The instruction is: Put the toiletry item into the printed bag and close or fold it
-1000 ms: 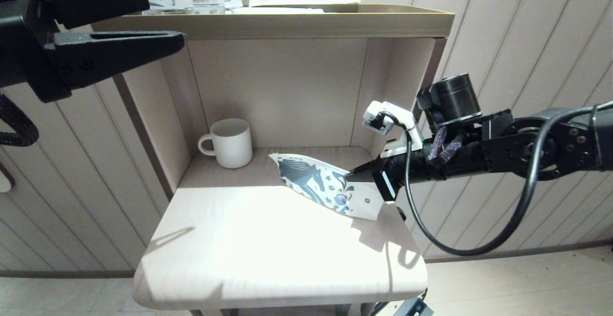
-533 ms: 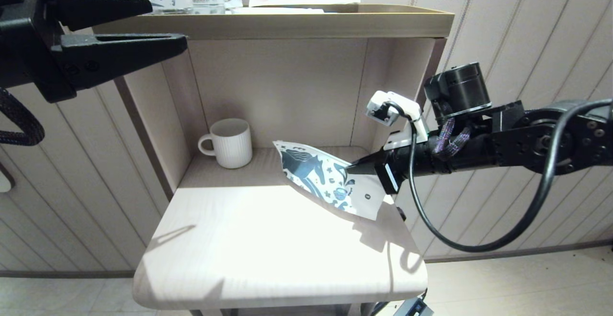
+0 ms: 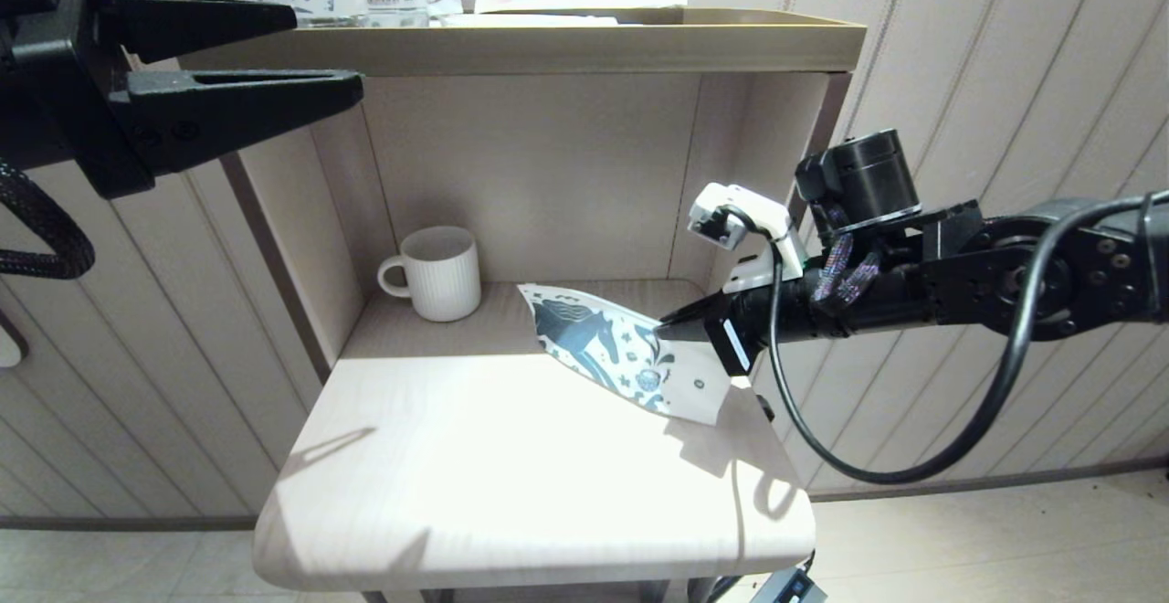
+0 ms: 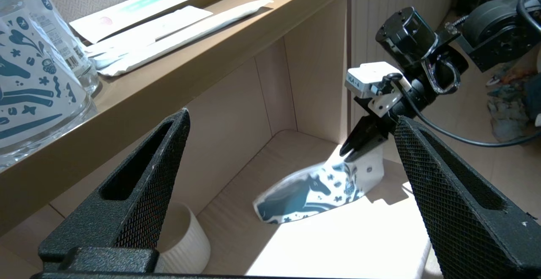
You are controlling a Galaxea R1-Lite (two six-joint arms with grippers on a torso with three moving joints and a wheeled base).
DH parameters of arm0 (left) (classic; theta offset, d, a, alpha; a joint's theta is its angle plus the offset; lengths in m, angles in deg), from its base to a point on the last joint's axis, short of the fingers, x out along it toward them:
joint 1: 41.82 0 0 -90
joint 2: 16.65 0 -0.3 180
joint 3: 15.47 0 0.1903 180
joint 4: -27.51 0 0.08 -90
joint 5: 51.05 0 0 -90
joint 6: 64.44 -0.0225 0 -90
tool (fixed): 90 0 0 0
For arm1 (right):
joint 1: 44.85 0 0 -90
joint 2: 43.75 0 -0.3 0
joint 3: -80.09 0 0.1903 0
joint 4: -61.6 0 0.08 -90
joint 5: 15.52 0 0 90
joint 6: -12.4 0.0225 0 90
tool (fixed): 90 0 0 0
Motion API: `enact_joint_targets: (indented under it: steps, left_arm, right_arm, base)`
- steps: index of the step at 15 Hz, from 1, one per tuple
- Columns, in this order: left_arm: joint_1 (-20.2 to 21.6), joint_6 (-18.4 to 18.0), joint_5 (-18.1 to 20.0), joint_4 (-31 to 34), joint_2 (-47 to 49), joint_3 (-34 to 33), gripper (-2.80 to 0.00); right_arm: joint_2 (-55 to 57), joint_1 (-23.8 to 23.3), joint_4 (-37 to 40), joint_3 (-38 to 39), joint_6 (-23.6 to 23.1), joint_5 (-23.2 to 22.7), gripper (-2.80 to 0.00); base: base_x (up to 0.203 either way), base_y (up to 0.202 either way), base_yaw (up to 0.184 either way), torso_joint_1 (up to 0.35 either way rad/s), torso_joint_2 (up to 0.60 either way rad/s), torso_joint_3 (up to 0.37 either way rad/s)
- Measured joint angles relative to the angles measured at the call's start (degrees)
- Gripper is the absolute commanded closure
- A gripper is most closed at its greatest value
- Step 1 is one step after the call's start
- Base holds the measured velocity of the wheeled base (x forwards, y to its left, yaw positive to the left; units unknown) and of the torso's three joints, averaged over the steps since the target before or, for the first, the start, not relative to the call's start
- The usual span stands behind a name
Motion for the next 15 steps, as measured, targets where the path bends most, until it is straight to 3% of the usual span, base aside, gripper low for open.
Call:
enact_joint_targets:
  steps: [8,9,12,15]
  left_arm:
    - [0.05,-0.35,0.05,0.76,-0.05,-0.18,-2.8]
    - [0.03,-0.4,0.06,1.33,-0.38,-0.63,0.0]
    - [0.06,-0.56,-0.37,7.53,-4.58,-2.53,0.0]
    - [0.17,-2.72,-0.69,18.58,-12.98,-4.67,0.0]
  right_arm:
    - [-2.57,0.37,-1.21,-0.41,0.35,0.0,-2.8]
    - [-4.23,0.31,-0.5,-0.1,0.44,0.04,-2.8]
    - [-11.13,1.22,2.82,2.4,1.97,0.87,-2.8]
    - [-19.22,3.22,7.38,6.27,3.53,3.82,-2.8]
  base:
    - [0.0,0.0,0.0,0.0,0.0,0.0]
    - [0.0,0.0,0.0,0.0,0.0,0.0]
    - [0.0,0.0,0.0,0.0,0.0,0.0]
    - [0.0,0.0,0.0,0.0,0.0,0.0]
